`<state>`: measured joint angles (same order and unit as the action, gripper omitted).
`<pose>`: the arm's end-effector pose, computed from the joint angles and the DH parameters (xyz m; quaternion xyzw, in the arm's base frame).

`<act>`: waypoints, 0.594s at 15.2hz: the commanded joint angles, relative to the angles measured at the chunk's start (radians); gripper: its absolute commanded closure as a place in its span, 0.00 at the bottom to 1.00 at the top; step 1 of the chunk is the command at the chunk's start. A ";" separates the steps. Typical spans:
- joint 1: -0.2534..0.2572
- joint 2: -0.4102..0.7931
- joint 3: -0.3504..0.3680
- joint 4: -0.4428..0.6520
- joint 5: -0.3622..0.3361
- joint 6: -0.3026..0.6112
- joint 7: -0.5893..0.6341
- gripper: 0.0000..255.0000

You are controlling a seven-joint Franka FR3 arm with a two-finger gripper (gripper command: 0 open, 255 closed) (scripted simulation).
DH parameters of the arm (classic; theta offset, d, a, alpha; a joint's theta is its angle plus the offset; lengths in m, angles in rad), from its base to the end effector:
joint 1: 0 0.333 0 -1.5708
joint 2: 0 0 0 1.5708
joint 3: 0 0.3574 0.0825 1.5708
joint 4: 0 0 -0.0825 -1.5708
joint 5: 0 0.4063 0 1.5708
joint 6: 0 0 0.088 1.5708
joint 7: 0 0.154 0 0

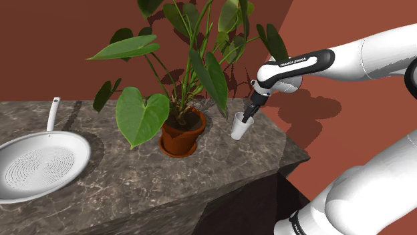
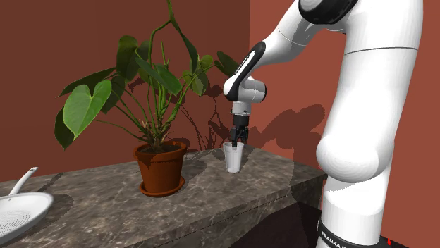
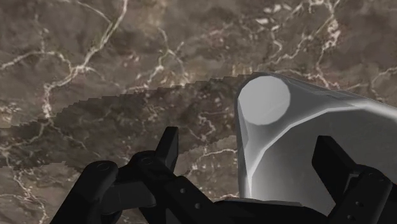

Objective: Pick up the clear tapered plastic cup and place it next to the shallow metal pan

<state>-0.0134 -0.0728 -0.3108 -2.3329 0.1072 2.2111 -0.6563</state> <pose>0.4792 -0.1528 0.3413 -0.9893 -0.1329 -0.0016 0.0595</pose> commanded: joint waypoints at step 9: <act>0.000 0.000 0.000 0.000 0.000 0.000 0.000 1.00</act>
<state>-0.0134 -0.0727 -0.3108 -2.3330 0.1072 2.2113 -0.6563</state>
